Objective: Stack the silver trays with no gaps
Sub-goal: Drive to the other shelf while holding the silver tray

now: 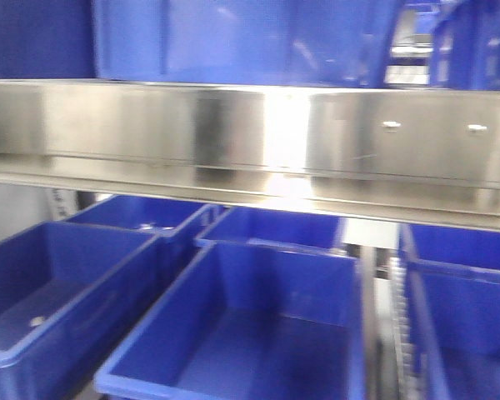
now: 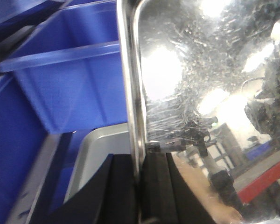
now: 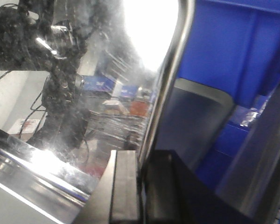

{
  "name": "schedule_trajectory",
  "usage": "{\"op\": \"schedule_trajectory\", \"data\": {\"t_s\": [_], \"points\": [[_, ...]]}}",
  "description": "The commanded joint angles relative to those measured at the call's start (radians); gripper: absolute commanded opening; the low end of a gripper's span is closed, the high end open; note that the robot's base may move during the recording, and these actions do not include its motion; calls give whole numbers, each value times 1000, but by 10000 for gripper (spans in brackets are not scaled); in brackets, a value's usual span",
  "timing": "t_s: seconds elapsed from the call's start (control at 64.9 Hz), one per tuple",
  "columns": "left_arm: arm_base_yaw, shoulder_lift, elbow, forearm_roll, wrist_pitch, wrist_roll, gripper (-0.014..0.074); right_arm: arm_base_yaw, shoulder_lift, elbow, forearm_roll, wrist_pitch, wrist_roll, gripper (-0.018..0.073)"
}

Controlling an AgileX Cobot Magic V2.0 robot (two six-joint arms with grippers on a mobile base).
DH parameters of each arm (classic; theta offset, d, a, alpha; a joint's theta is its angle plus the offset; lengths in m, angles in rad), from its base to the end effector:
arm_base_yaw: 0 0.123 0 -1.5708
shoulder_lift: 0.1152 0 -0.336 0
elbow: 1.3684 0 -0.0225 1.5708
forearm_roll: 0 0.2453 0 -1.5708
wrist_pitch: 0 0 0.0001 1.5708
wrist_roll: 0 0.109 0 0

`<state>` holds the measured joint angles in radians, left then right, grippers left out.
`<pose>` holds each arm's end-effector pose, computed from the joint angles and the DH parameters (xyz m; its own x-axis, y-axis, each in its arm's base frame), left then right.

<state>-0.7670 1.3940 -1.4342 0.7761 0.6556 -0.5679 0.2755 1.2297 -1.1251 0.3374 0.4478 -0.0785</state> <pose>0.2566 -0.1826 0.4757 -0.2305 0.3392 -0.9121 0.3644 0.8992 0.2423 0.2535 0.0879 0.4224 -0.4907 0.0935 -0.8663 -0.2905 0.9198 0.2639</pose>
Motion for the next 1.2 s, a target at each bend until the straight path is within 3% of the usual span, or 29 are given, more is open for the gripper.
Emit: {"op": "schedule_trajectory", "data": {"t_s": [0.0,1.186], "points": [[26,-29,-11,131,104,6,-20,-24,-12,2,-94,15,-16,-67],[26,-29,-11,131,104,6,-20,-24,-12,2,-94,15,-16,-67]]}}
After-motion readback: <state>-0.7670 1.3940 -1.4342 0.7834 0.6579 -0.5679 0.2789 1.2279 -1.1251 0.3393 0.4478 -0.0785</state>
